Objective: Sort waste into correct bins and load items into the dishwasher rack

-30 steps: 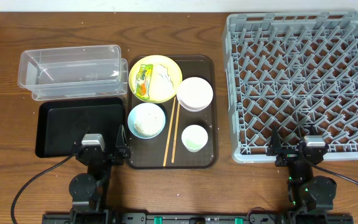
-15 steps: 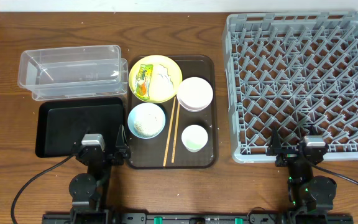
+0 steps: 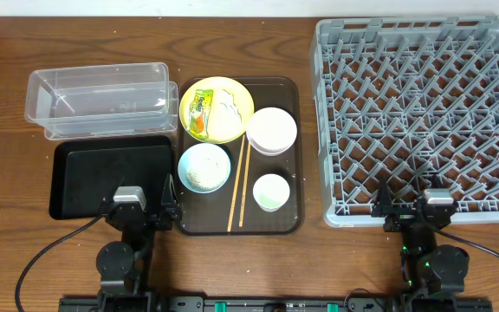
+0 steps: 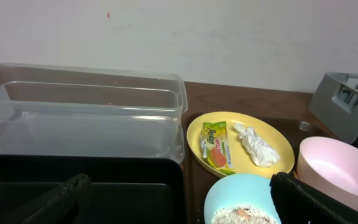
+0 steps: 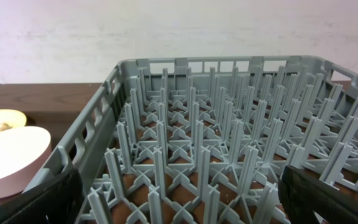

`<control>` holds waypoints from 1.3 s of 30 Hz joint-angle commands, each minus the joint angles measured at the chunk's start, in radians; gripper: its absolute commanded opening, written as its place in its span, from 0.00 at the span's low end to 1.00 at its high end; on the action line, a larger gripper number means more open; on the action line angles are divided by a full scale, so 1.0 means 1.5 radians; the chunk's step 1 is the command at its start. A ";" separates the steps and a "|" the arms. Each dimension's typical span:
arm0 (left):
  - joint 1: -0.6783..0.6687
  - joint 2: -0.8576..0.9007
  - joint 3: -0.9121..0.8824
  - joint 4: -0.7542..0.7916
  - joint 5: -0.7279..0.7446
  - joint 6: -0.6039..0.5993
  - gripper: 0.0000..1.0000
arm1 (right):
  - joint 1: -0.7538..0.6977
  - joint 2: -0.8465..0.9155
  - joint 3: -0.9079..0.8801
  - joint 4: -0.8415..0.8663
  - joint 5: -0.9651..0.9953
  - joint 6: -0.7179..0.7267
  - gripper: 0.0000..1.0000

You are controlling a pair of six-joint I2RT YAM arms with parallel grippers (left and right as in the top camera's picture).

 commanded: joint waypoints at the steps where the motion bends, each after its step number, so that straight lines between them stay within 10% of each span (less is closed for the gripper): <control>1: -0.001 -0.003 -0.009 -0.026 -0.001 -0.003 0.94 | 0.009 0.009 0.006 -0.010 0.005 0.007 0.99; 18: -0.001 0.333 0.260 -0.188 0.000 -0.003 0.94 | 0.009 0.371 0.294 -0.139 0.013 0.009 0.99; 30: -0.001 0.716 0.655 -0.544 0.005 -0.003 0.94 | 0.009 0.664 0.550 -0.369 0.002 0.009 0.99; 39: -0.002 0.768 0.680 -0.512 0.093 -0.042 0.93 | 0.009 0.673 0.555 -0.369 -0.028 0.009 0.99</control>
